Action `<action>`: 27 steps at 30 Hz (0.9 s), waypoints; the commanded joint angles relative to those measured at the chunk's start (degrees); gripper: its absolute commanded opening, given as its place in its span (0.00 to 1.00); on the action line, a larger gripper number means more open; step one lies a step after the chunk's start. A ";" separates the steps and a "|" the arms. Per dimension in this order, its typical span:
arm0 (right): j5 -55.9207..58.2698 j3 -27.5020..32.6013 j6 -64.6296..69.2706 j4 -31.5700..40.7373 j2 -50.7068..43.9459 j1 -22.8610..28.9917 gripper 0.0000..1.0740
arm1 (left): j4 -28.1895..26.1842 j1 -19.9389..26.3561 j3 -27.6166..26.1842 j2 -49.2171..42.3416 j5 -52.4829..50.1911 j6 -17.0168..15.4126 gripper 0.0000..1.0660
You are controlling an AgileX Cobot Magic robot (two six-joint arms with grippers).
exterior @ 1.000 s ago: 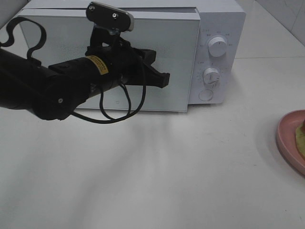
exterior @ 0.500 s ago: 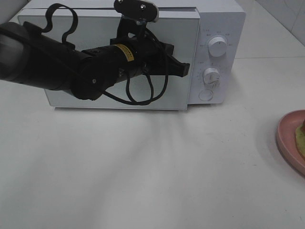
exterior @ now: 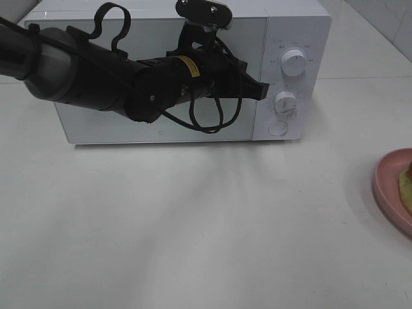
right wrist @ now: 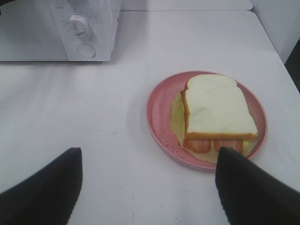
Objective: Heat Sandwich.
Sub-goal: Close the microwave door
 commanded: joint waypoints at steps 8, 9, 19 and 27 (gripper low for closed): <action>-0.40 0.23 -0.46 -0.06 -1.49 -0.46 0.71 | -4.24 2.75 -2.01 0.74 -2.75 -0.29 0.00; -0.40 0.23 -0.46 -0.06 -1.49 -0.46 0.71 | -4.24 2.75 -2.01 0.74 -2.75 -0.29 0.00; -0.40 0.23 -0.46 -0.06 -1.49 -0.46 0.71 | -2.81 1.66 -1.66 -0.06 -2.29 -0.29 0.00; -0.40 0.23 -0.46 -0.06 -1.49 -0.46 0.71 | -2.75 0.00 3.61 -3.78 -2.06 -0.29 0.00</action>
